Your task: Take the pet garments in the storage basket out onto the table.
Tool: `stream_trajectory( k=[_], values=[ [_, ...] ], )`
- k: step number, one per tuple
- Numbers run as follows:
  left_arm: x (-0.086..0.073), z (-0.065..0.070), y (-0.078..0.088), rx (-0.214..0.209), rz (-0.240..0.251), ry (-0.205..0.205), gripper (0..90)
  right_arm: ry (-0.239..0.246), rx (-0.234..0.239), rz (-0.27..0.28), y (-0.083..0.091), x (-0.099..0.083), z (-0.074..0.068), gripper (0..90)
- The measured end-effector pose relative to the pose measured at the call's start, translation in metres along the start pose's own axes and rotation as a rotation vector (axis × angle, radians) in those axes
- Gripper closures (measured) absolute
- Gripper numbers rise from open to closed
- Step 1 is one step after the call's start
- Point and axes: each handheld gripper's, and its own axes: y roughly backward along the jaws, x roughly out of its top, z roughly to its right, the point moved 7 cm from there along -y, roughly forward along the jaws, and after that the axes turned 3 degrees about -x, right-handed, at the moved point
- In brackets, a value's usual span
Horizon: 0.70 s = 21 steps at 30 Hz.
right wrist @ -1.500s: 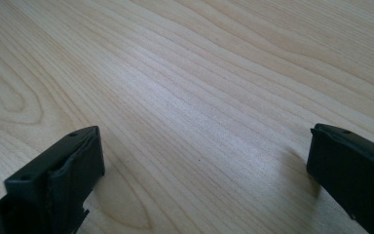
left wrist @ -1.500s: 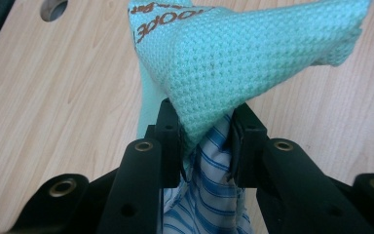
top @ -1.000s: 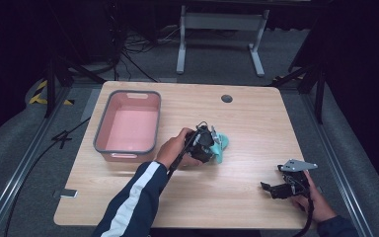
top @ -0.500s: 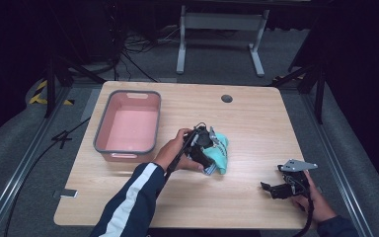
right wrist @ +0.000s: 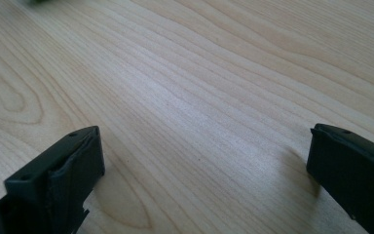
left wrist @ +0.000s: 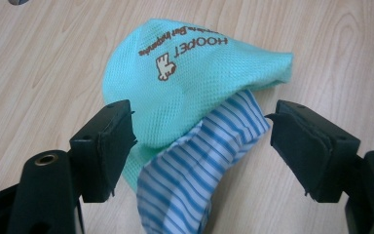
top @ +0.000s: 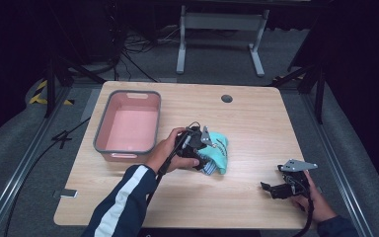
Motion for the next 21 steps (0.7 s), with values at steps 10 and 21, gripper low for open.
stream_trajectory(
  k=[10,21],
  values=[
    [-0.018,0.005,0.012,0.019,-0.037,-0.017,24.9,-0.001,0.001,0.000,0.000,0.000,0.000,0.7],
    [-0.032,0.019,0.020,0.023,-0.034,-0.040,22.6,0.000,0.000,0.000,0.000,0.000,0.000,0.7]
  ],
)
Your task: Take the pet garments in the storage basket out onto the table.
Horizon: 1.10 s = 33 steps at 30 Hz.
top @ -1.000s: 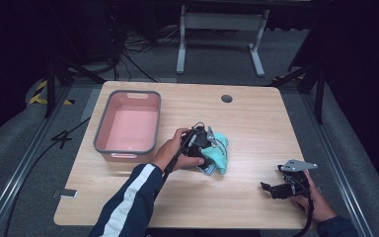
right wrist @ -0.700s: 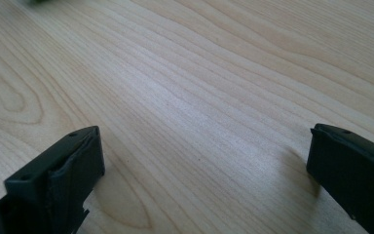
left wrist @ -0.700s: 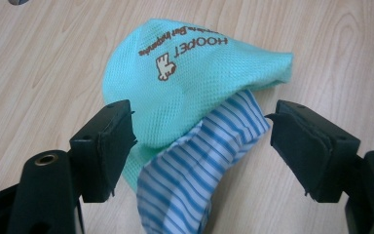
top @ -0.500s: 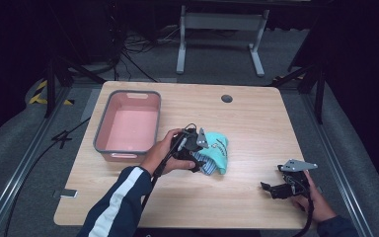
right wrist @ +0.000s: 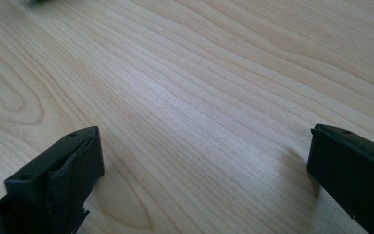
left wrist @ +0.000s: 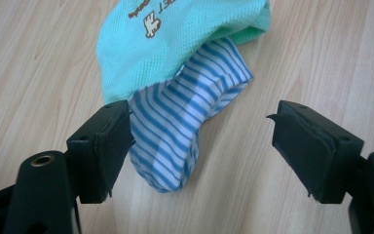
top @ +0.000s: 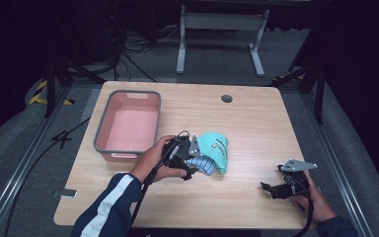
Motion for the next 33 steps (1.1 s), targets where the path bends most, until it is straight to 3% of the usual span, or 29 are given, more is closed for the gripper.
stream_trajectory(
  k=[2,9,14,21,27,33],
  values=[
    [-0.008,0.002,0.000,0.008,-0.022,-0.018,21.8,0.000,0.000,0.000,0.000,0.000,0.000,0.7],
    [-0.030,0.005,0.002,0.029,-0.048,-0.010,21.3,-0.004,0.000,-0.001,0.000,0.000,0.000,0.7],
    [-0.041,0.006,0.005,0.042,-0.040,0.006,21.4,-0.004,0.000,-0.001,0.000,0.000,0.000,0.7],
    [-0.061,0.013,0.009,0.053,-0.056,-0.012,20.5,-0.004,0.000,-0.001,0.000,0.000,0.000,0.6],
    [-0.086,0.014,0.013,0.050,-0.041,0.050,21.4,-0.004,0.000,-0.001,0.000,0.000,0.000,0.7],
    [-0.110,0.014,0.015,0.069,-0.043,0.084,21.1,-0.007,-0.003,-0.001,0.001,0.000,0.000,0.7]
  ],
)
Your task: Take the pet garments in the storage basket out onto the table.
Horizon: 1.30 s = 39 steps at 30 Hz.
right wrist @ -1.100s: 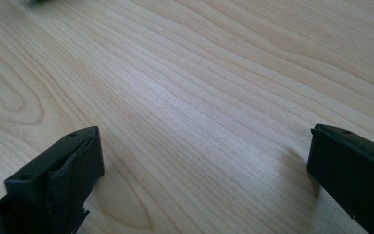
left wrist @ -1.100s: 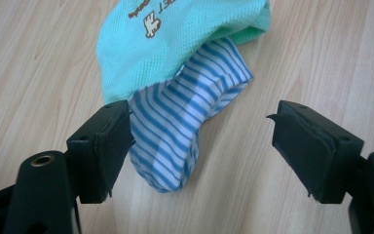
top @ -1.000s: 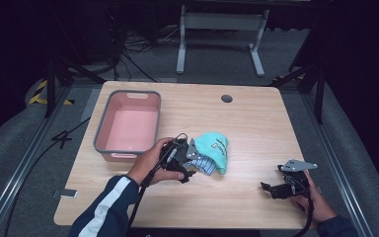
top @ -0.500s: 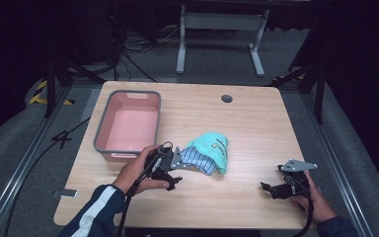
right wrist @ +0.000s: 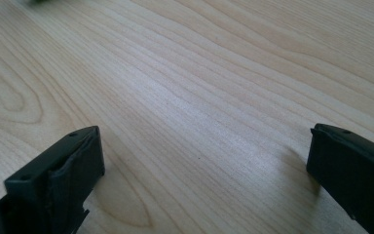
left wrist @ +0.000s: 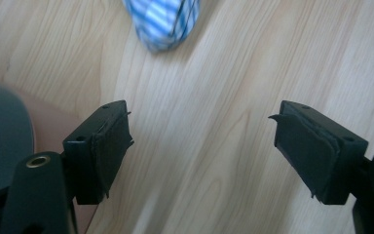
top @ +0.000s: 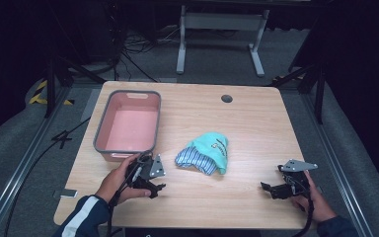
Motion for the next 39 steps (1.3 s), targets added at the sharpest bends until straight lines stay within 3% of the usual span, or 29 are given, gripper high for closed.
stream_trajectory(
  k=[5,12,15,19,20,22,35,39],
  values=[
    [-0.025,-0.005,0.003,0.039,0.028,0.051,21.5,-0.003,0.001,0.001,0.000,0.000,0.000,0.7],
    [-0.053,-0.009,0.004,0.028,0.022,0.096,21.0,-0.003,0.000,0.001,0.000,0.000,0.000,0.6],
    [-0.065,-0.012,0.009,0.013,0.040,0.138,21.3,-0.003,0.000,0.001,0.000,0.000,0.000,0.7],
    [-0.077,-0.014,0.010,0.005,0.039,0.154,20.5,-0.001,0.000,0.000,0.000,0.000,0.000,0.7],
    [-0.087,-0.018,0.011,0.000,0.042,0.176,20.8,0.000,0.000,0.000,0.000,0.000,0.000,0.7],
    [-0.095,-0.021,0.011,-0.003,0.062,0.210,21.0,-0.001,0.000,0.000,0.000,0.000,0.000,0.7],
    [-0.136,-0.029,0.023,-0.012,0.132,0.333,20.5,0.000,0.000,0.000,0.000,0.000,0.000,0.6],
    [-0.145,-0.032,0.023,-0.018,0.172,0.375,14.8,-0.002,0.000,0.000,0.000,0.000,0.000,0.7]
  ],
)
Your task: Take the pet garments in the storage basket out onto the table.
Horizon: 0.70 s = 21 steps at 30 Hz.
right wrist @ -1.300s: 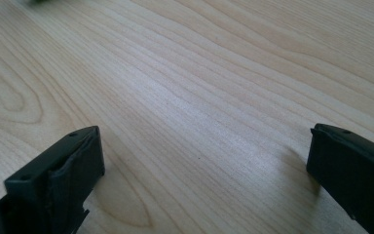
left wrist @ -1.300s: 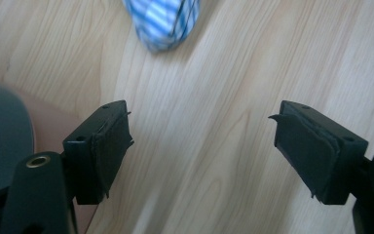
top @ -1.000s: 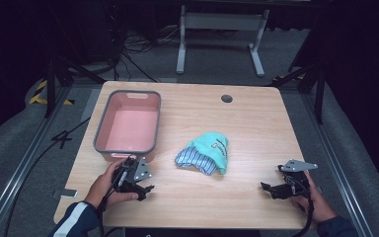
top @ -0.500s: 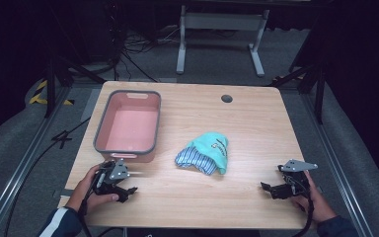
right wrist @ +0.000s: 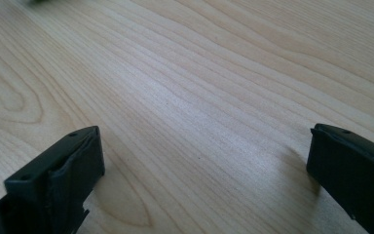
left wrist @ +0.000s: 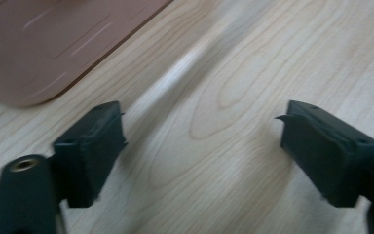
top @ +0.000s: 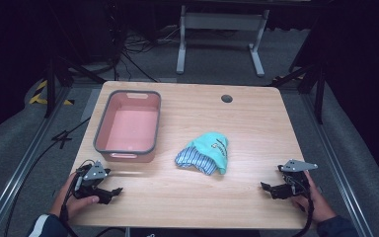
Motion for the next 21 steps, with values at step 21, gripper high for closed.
stream_trajectory(
  k=[21],
  values=[
    [-0.0057,-0.0022,0.0006,0.027,0.056,0.056,12.6,-0.001,-0.003,0.000,0.0001,-0.0002,0.0000,0.7]
  ],
)
